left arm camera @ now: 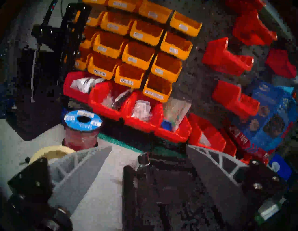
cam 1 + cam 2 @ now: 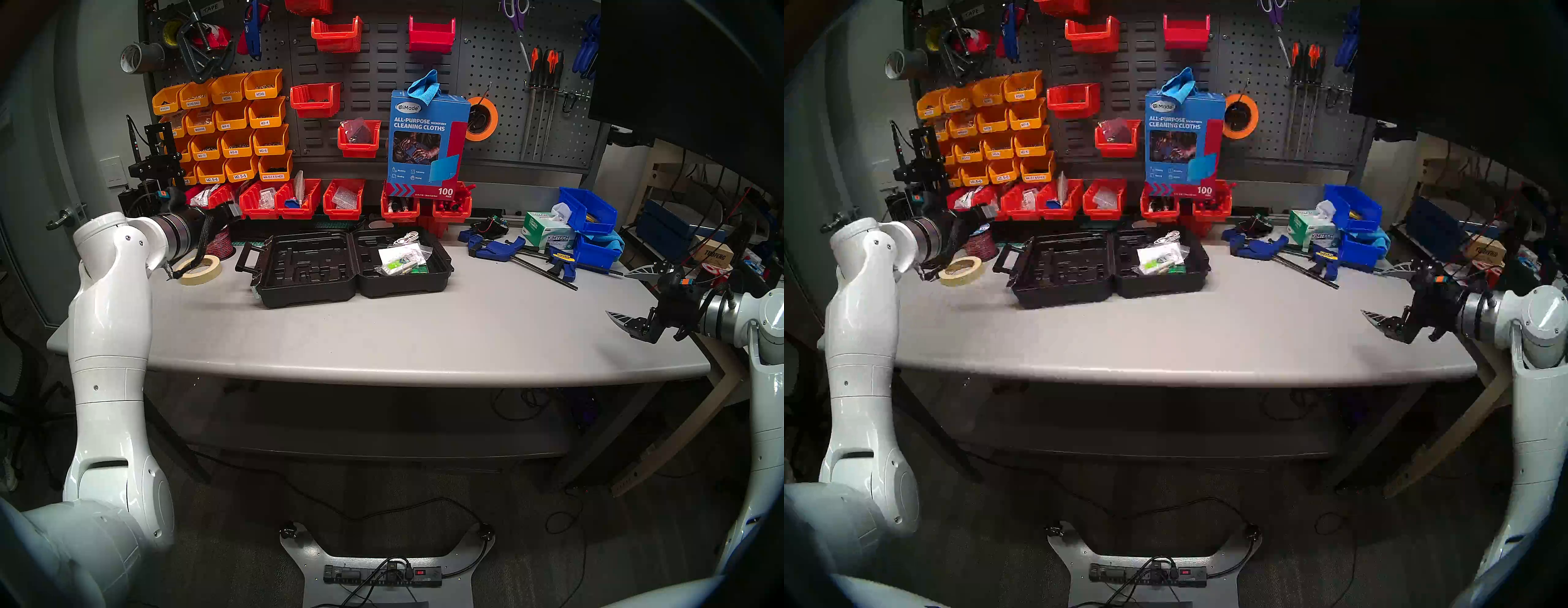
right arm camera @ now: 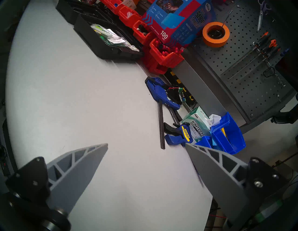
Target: Open the tool box
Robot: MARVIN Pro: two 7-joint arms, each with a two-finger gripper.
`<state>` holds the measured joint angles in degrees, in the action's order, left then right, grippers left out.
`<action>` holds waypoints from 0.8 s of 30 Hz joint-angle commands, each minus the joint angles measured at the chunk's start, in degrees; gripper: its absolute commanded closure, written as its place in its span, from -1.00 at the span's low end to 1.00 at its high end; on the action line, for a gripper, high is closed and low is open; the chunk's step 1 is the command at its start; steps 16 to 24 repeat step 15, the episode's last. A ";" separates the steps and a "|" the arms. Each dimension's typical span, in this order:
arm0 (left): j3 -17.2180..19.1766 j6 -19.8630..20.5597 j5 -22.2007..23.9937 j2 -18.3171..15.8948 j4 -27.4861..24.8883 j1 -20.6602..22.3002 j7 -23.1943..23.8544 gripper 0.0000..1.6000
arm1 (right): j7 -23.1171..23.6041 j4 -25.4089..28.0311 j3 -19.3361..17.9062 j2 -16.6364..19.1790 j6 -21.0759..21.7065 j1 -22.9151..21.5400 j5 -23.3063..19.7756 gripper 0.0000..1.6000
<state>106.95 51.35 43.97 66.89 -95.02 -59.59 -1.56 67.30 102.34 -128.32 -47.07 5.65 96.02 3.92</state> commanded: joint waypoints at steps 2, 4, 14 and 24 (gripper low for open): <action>4.94 -2.16 4.29 -0.44 -7.38 5.42 3.62 -1.00 | -0.16 0.33 -0.38 0.37 -0.11 -0.41 0.04 -1.00; 6.55 -1.49 5.54 0.44 -9.99 4.14 3.74 -1.00 | -0.18 0.36 -0.40 0.38 -0.13 -0.41 0.06 -1.00; 10.33 2.61 8.92 4.00 -14.67 2.80 0.78 -1.00 | -0.26 0.43 -0.45 0.37 -0.16 -0.40 0.15 -1.00; 10.42 2.89 9.03 4.19 -14.77 2.90 0.48 -1.00 | -0.26 0.43 -0.45 0.37 -0.16 -0.40 0.15 -1.00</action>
